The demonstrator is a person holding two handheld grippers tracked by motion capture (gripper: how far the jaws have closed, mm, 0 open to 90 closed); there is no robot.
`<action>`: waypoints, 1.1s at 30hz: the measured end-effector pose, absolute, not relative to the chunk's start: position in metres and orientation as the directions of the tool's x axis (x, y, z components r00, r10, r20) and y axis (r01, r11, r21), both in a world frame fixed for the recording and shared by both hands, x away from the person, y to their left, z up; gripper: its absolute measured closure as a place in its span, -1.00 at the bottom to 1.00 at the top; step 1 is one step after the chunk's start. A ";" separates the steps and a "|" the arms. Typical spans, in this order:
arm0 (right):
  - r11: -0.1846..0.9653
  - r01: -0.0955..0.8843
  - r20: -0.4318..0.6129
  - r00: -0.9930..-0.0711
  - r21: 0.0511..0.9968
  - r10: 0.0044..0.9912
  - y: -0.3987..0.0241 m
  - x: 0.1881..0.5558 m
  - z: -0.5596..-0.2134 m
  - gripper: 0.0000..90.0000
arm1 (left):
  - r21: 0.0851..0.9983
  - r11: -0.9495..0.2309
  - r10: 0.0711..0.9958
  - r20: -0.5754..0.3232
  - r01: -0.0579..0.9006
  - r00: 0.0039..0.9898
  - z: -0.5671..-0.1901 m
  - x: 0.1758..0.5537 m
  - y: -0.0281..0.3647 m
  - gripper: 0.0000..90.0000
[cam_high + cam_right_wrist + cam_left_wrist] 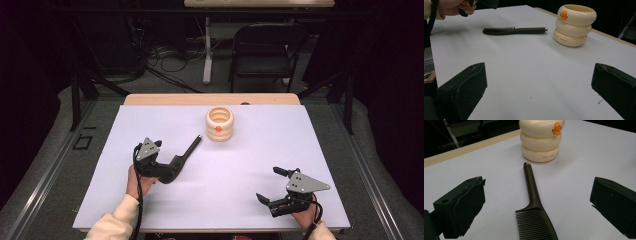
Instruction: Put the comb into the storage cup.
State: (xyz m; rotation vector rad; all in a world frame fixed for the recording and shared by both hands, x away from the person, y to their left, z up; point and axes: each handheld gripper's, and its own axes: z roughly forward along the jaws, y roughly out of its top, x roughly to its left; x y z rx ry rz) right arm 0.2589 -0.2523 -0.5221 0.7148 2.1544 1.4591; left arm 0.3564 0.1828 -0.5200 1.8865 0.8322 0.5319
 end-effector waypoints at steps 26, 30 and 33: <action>0.314 0.174 -0.070 -0.769 0.933 0.636 -0.253 0.259 -0.522 -1.00 | 0.846 -0.351 0.756 0.003 0.402 0.655 -0.521 0.397 0.161 -0.83; 0.315 0.178 -0.068 -0.768 0.932 0.636 -0.252 0.259 -0.522 -1.00 | 0.838 -0.342 0.767 -0.013 0.426 0.642 -0.522 0.403 0.159 -0.64; 0.317 0.182 -0.068 -0.767 0.931 0.638 -0.252 0.259 -0.522 -1.00 | 0.831 -0.346 0.773 -0.012 0.436 0.635 -0.521 0.408 0.156 -0.42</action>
